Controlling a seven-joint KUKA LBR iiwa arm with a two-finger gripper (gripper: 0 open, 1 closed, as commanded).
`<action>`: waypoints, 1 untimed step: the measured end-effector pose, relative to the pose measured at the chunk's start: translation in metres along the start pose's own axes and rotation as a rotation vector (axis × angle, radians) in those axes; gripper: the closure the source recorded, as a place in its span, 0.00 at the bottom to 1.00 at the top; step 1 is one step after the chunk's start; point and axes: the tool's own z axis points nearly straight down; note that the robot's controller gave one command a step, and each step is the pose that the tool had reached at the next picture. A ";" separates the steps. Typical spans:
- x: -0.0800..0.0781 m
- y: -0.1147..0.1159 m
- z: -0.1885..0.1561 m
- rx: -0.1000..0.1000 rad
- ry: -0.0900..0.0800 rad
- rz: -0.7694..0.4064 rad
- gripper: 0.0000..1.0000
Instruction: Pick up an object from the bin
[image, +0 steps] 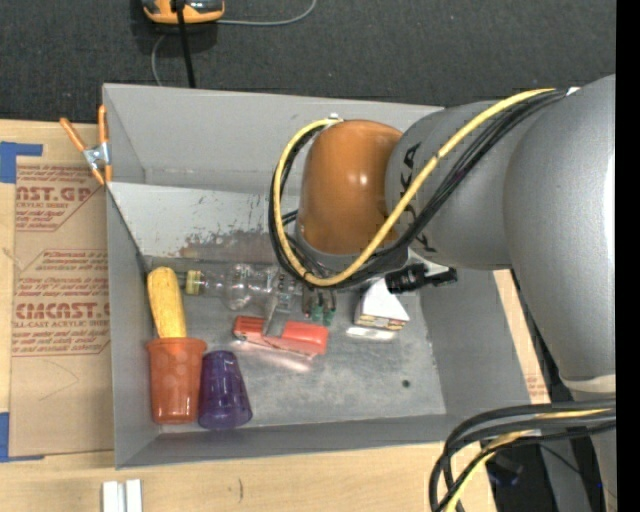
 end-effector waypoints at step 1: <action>0.000 0.000 0.000 0.000 0.000 0.001 1.00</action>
Offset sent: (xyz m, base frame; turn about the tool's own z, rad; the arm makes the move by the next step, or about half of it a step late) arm -0.0039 -0.0018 0.0004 -0.0690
